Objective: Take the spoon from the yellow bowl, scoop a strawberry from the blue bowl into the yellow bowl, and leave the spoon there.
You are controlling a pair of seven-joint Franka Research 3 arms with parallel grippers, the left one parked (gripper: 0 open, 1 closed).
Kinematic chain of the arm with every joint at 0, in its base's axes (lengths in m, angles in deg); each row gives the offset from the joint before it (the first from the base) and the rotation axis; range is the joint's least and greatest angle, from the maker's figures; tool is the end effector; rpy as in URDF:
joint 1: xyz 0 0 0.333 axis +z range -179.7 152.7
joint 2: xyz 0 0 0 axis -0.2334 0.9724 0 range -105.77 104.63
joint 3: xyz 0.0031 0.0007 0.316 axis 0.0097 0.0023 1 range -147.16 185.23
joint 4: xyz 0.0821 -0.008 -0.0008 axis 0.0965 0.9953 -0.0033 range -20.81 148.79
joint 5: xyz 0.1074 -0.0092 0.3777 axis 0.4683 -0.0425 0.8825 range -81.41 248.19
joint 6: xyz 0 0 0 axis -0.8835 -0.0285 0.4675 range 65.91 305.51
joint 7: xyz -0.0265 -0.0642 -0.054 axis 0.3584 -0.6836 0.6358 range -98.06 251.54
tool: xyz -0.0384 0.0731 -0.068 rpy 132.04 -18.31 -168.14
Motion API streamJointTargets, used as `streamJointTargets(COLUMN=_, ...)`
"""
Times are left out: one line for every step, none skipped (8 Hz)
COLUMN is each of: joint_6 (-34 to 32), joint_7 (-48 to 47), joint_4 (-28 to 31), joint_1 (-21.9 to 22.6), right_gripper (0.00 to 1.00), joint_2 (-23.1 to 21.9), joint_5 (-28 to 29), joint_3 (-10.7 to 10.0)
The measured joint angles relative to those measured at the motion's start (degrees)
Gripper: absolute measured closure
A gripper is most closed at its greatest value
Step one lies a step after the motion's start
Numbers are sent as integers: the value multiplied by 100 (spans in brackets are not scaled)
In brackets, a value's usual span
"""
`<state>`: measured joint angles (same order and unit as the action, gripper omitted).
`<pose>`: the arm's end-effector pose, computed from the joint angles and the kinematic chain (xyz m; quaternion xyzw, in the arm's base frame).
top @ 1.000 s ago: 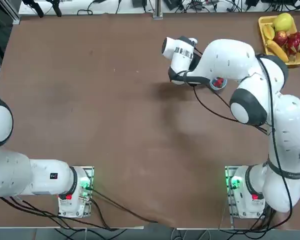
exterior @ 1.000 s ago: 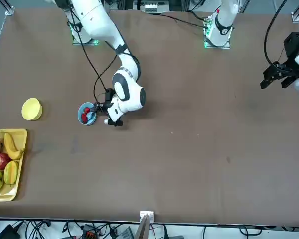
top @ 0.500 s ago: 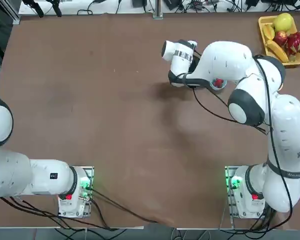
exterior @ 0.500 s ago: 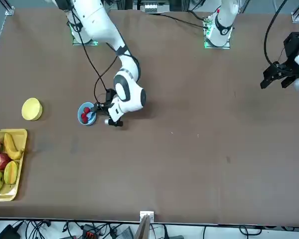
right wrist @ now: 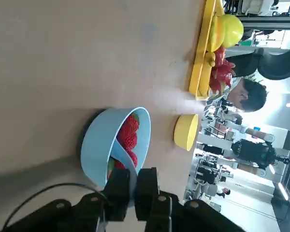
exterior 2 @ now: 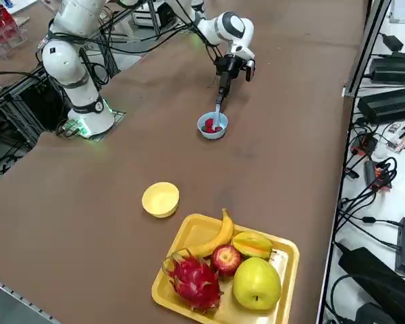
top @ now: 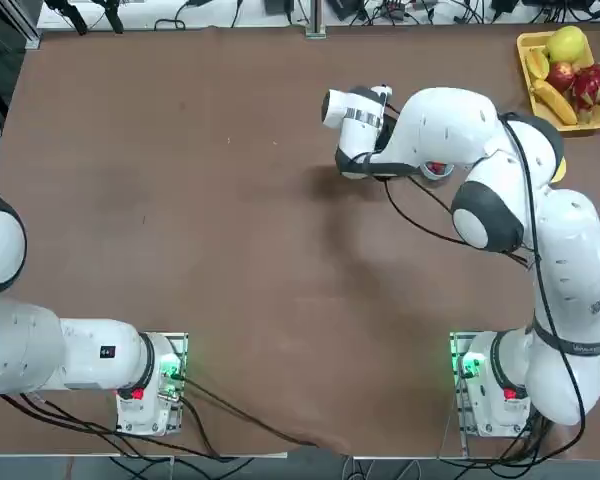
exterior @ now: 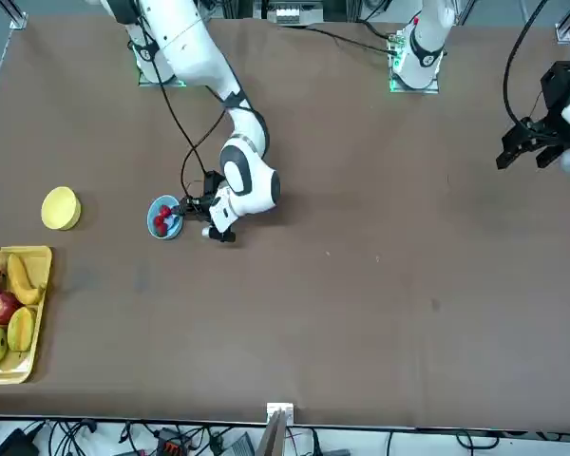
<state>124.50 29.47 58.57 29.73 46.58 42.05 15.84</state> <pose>0.5222 0.3444 0.1729 0.8474 0.0581 -0.0368 0.5265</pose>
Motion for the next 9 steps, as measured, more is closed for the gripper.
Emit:
streamJointTargets(joint_6=-19, joint_7=-108, joint_4=-3, joint_1=15, right_gripper=89, joint_2=29, joint_5=-34, joint_3=2)
streamJointTargets(joint_6=-29, joint_7=-198, joint_4=-3, joint_1=35, right_gripper=89, joint_2=60, joint_5=-50, joint_3=2)
streamJointTargets(joint_6=-30, joint_7=-251, joint_4=-3, joint_1=38, right_gripper=89, joint_2=98, joint_5=-79, joint_3=0)
streamJointTargets(joint_6=-30, joint_7=-277, joint_4=-3, joint_1=38, right_gripper=89, joint_2=152, joint_5=-119, joint_3=-17)
streamJointTargets(joint_6=-31, joint_7=-331, joint_4=-3, joint_1=38, right_gripper=89, joint_2=201, joint_5=-149, joint_3=-30)
streamJointTargets(joint_6=-43, joint_7=-383, joint_4=-3, joint_1=38, right_gripper=89, joint_2=231, joint_5=-182, joint_3=-35)
streamJointTargets(joint_6=-53, joint_7=-394, joint_4=-4, joint_1=50, right_gripper=89, joint_2=242, joint_5=-195, joint_3=-35)
streamJointTargets(joint_6=-59, joint_7=-420, joint_4=-4, joint_1=62, right_gripper=89, joint_2=252, joint_5=-205, joint_3=-35)
streamJointTargets(joint_6=-63, joint_7=-457, joint_4=-3, joint_1=76, right_gripper=89, joint_2=262, joint_5=-219, joint_3=-35)
